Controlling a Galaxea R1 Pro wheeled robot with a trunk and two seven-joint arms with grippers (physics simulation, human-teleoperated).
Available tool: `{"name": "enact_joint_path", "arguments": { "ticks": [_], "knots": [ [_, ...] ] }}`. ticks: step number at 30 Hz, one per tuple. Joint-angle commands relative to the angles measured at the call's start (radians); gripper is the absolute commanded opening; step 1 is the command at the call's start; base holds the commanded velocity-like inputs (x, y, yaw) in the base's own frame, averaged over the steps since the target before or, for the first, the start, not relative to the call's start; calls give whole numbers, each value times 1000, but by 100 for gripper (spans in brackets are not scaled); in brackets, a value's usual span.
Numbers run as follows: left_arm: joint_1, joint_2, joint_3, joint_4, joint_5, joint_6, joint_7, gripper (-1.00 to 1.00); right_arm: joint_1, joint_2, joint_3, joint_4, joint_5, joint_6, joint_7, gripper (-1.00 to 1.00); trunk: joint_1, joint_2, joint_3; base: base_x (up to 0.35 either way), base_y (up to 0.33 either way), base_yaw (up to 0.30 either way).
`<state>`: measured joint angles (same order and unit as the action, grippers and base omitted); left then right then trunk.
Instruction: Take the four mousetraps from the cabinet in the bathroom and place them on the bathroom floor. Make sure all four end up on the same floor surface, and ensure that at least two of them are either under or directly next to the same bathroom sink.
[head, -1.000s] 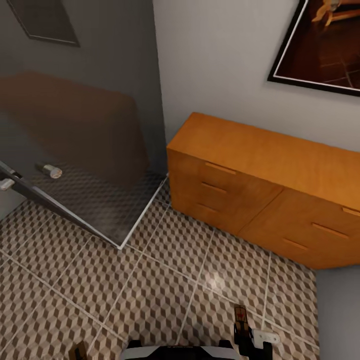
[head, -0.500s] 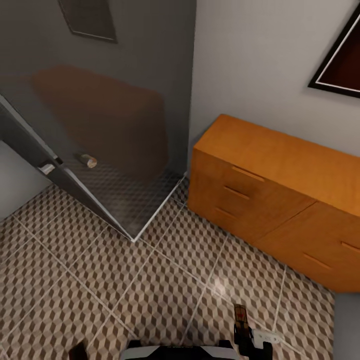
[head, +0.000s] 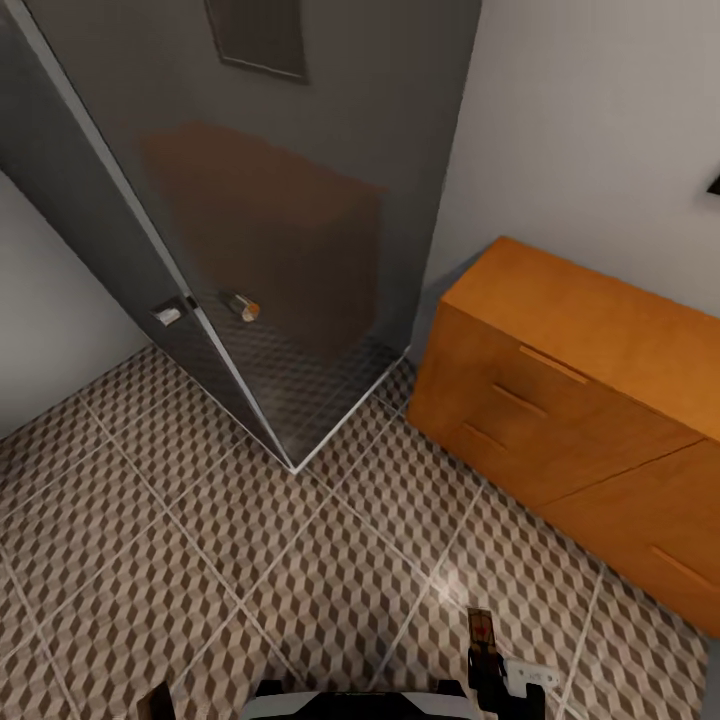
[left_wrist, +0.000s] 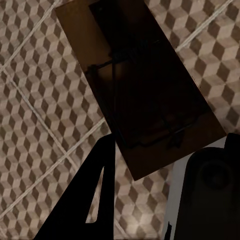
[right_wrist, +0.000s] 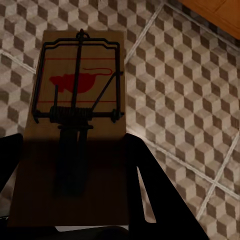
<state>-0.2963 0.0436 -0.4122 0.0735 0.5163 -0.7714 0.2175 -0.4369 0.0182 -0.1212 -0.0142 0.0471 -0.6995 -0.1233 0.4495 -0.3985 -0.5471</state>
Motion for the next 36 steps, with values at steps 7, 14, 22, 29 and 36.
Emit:
{"name": "enact_joint_path", "arguments": {
  "ticks": [7, 14, 22, 29, 36],
  "knots": [
    [-1, -1, -8, 3, -1, -3, 8, -100, 0, 0, -6, 0, 4, -2, -2, -100, 0, -1, -1, 0, 0, 282],
    [-1, -1, -8, 3, -1, -3, 8, -100, 0, 0, -6, 0, 4, 27, -1, -100, 0, -1, -3, 0, 0, 282],
    [-1, -1, -8, 3, -1, -3, 8, -100, 0, 1, -6, 0, 4, 37, -1, -100, 0, -1, -6, 0, 0, 282],
    [-1, -1, -8, 3, -1, -3, 8, -100, 0, 2, -6, 0, 4, 37, -1, -100, 0, -1, -9, 0, 0, 281],
    [-1, -1, -8, 3, -1, -3, 8, -100, 0, 2, -6, 0, 4, 37, -1, -100, 0, -1, -11, 0, 5, 281]
  ]
}}
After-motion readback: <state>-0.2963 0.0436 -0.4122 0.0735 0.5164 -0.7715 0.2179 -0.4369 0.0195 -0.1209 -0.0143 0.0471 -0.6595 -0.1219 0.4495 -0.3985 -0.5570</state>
